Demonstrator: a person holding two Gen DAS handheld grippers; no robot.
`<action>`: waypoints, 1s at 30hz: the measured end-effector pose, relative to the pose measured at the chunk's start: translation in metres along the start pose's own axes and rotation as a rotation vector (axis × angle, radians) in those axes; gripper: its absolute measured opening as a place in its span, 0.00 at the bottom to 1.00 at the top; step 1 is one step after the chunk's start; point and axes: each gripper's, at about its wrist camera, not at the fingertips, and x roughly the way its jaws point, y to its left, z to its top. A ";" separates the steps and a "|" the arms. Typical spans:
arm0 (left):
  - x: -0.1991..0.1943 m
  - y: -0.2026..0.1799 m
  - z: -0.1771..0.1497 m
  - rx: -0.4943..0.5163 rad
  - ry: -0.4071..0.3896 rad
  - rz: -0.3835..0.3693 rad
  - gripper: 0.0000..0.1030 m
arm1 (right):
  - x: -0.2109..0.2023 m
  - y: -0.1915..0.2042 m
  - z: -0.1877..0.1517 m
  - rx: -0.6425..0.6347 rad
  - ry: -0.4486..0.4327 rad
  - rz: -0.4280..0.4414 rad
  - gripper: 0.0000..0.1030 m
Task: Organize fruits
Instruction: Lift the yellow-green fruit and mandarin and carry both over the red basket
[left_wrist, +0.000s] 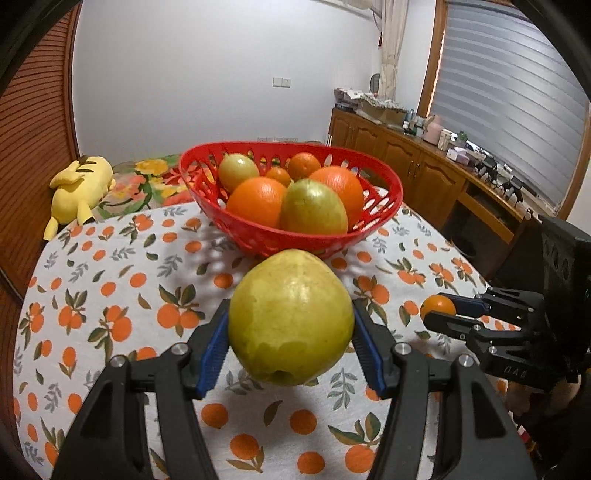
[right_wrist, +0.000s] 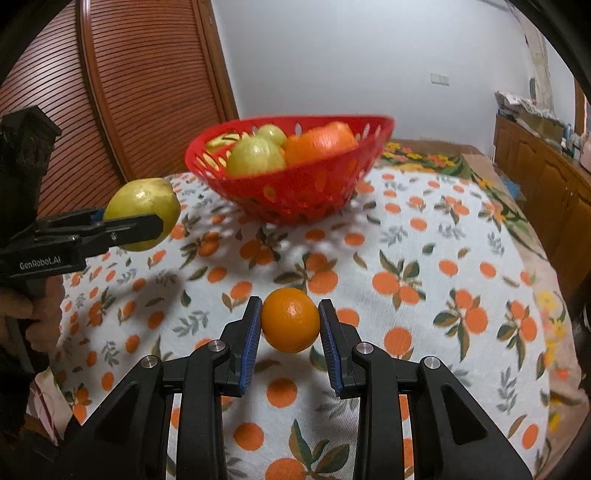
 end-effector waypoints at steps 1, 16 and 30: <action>-0.002 -0.001 0.001 0.001 -0.004 -0.001 0.59 | -0.001 0.001 0.003 -0.004 -0.005 -0.001 0.29; -0.034 -0.003 0.039 0.023 -0.099 0.013 0.59 | -0.024 0.005 0.064 -0.074 -0.105 -0.031 0.29; -0.006 0.011 0.070 0.038 -0.102 0.020 0.59 | 0.015 -0.016 0.131 -0.091 -0.104 -0.029 0.29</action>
